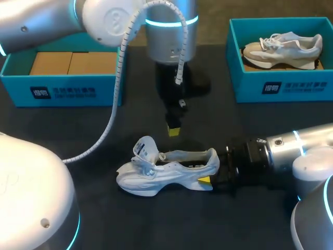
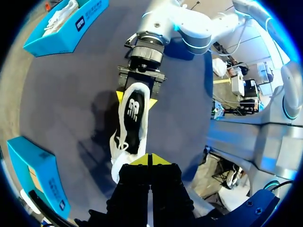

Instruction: Take the shoe out of the shoebox, open the shoe tongue, remove and reinsert the insole, then place the shoe into the shoebox

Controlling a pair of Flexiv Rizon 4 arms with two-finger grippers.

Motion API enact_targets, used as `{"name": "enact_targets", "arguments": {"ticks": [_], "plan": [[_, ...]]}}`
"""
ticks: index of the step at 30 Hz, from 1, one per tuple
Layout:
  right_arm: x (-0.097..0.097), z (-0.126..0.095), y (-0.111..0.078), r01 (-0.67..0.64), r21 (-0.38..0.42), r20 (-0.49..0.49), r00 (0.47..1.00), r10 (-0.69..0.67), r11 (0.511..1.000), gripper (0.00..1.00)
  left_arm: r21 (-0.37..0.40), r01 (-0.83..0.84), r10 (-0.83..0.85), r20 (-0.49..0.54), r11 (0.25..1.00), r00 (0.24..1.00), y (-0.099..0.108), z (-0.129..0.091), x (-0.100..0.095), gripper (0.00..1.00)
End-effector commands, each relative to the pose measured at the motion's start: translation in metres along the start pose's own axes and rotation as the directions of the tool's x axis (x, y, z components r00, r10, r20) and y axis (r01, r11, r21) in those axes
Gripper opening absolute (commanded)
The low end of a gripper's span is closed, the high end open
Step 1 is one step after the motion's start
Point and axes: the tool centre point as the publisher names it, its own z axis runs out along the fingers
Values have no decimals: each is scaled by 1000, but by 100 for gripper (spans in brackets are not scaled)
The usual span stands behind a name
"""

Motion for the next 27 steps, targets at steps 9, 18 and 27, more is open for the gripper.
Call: {"name": "enact_targets", "arguments": {"ticks": [9, 18, 27], "plan": [[0, 1, 0, -1, 2, 2, 1000, 1, 1000, 0, 39, -42, 42, 5, 998, 999, -7, 17, -5, 0], [0, 1, 0, -1, 2, 2, 1000, 1, 1000, 0, 85, -108, 108, 1, 990, 994, -3, 24, 1, 0], [0, 1, 0, -1, 2, 2, 1000, 1, 1000, 0, 116, -199, 200, -3, 973, 980, 1, 55, -3, 0]]}}
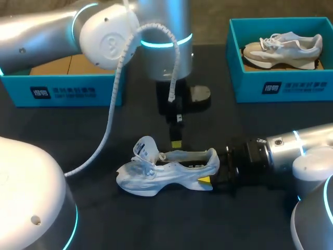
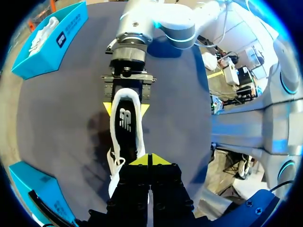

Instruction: Take the shoe out of the shoebox, open the shoe tongue, remove and reinsert the insole, then place the shoe into the shoebox

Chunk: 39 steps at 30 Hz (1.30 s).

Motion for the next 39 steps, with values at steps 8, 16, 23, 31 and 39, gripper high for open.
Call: {"name": "enact_targets", "arguments": {"ticks": [8, 16, 23, 31, 39], "plan": [[0, 1, 0, -1, 2, 2, 1000, 1, 1000, 0, 53, -138, 138, 14, 989, 990, 7, 35, -21, 0], [0, 1, 0, -1, 2, 2, 1000, 1, 1000, 0, 46, -153, 153, 5, 987, 988, 7, 33, -23, 0], [0, 1, 0, -1, 2, 2, 1000, 1, 1000, 0, 56, -188, 187, 11, 981, 982, 2, 40, -25, 0], [0, 1, 0, -1, 2, 2, 1000, 1, 1000, 0, 63, -174, 175, 1, 983, 985, -10, 60, -41, 0], [0, 1, 0, -1, 2, 2, 1000, 1, 1000, 0, 35, -156, 156, -9, 987, 988, -16, 80, -47, 0]]}}
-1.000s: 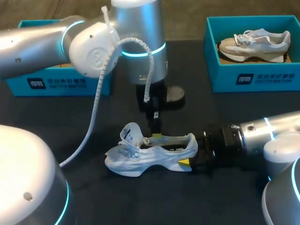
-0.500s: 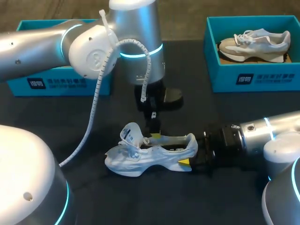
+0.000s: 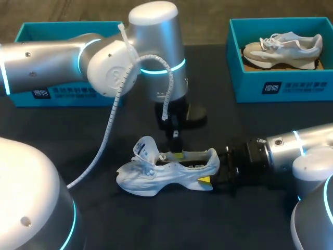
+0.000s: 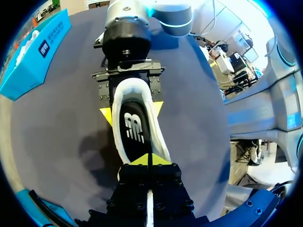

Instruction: Take the shoe out of the shoebox, open the shoe tongue, remove and reinsert the insole, then place the shoe into the shoebox

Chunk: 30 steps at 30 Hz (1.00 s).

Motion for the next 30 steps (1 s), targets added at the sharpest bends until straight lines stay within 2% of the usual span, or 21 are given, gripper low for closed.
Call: {"name": "enact_targets", "arguments": {"ticks": [1, 8, 15, 23, 30], "plan": [[0, 1, 0, -1, 2, 2, 1000, 1, 1000, 0, -15, 8, -9, -16, 1000, 1000, -8, 15, -7, 0], [0, 1, 0, -1, 2, 2, 1000, 1, 1000, 0, -22, 20, -21, -40, 1000, 999, -6, 35, -3, 0], [0, 1, 0, -1, 2, 2, 1000, 1, 1000, 0, -43, 39, -41, -45, 998, 998, -2, 46, 11, 0], [0, 1, 0, -1, 2, 2, 1000, 1, 1000, 0, -28, 80, -80, 1, 996, 997, 5, 45, 15, 0], [0, 1, 0, -1, 2, 2, 1000, 1, 1000, 0, -39, 36, -34, 68, 999, 997, -4, 30, 14, 0]]}}
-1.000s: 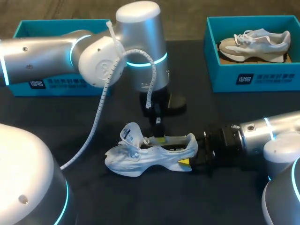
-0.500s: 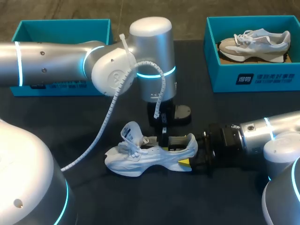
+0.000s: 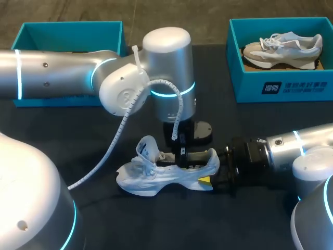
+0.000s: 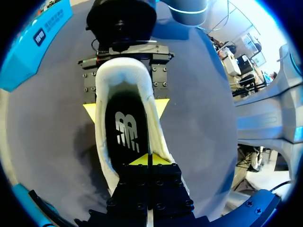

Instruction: Take the shoe out of the shoebox, open the shoe tongue, remove and reinsert the insole, then place the shoe into the shoebox

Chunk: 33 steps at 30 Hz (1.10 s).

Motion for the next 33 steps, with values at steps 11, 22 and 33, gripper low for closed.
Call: {"name": "enact_targets", "arguments": {"ticks": [11, 22, 33], "plan": [[0, 1, 0, -1, 3, 2, 1000, 1, 1000, 0, -46, -58, 60, 49, 997, 997, -21, -12, -8, 0], [0, 1, 0, -1, 3, 2, 1000, 1, 1000, 0, -83, -28, 29, 8, 996, 1000, -6, 9, -14, 0], [0, 1, 0, -1, 3, 2, 1000, 1, 1000, 0, -101, 5, -1, 37, 995, 999, 18, 15, 1, 0]]}}
